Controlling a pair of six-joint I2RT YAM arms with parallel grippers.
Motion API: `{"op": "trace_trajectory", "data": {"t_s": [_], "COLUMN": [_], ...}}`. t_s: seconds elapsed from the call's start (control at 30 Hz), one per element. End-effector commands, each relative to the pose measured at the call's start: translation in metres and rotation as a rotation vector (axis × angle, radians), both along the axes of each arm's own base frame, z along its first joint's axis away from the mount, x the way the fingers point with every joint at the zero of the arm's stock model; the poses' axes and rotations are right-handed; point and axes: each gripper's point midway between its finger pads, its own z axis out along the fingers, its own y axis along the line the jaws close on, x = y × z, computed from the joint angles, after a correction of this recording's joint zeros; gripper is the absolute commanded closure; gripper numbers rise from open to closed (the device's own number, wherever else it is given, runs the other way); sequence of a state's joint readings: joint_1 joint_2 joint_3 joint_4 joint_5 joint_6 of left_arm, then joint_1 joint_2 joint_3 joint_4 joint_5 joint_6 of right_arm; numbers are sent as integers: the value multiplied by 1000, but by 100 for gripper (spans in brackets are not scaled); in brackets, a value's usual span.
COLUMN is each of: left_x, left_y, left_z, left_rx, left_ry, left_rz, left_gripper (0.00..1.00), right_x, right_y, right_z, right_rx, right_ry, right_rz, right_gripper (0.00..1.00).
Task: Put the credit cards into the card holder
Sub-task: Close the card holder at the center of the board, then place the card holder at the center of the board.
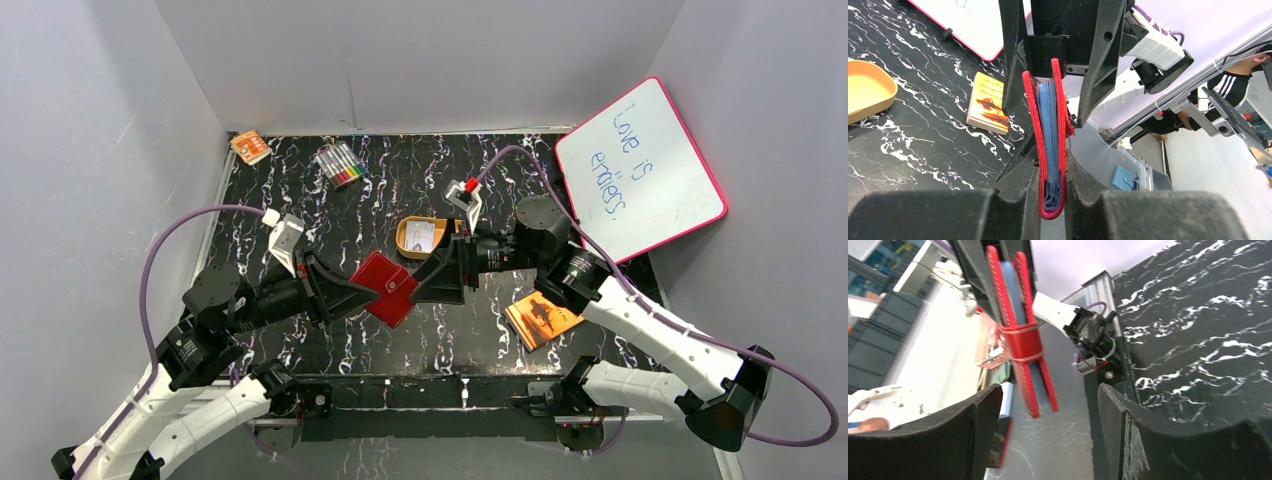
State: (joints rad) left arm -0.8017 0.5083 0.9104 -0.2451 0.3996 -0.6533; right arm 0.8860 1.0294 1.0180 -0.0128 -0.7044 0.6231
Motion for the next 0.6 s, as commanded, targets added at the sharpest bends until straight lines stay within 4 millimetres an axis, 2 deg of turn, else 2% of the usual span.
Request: {"op": "trace_trajectory", "data": {"t_s": [0.0, 0.07, 0.23, 0.47, 0.57], "left_x": [-6, -6, -4, -1, 3], "left_y": [-3, -3, -6, -6, -5], "left_z": [18, 18, 20, 20, 14], "left_rx": [-42, -45, -45, -46, -32], "left_ry": [-61, -64, -69, -72, -62], "left_rz": [-43, -42, -47, -34, -9], "left_gripper": [100, 100, 100, 100, 100], "right_x": [-14, -13, -12, -17, -16], "right_y": [0, 1, 9, 17, 18], "right_z": [39, 36, 24, 17, 13], "right_rx": [151, 141, 98, 83, 72], "right_ry": [-26, -10, 34, 53, 48], "right_rz": [82, 84, 109, 132, 127], "right_gripper": [24, 30, 55, 70, 95]}}
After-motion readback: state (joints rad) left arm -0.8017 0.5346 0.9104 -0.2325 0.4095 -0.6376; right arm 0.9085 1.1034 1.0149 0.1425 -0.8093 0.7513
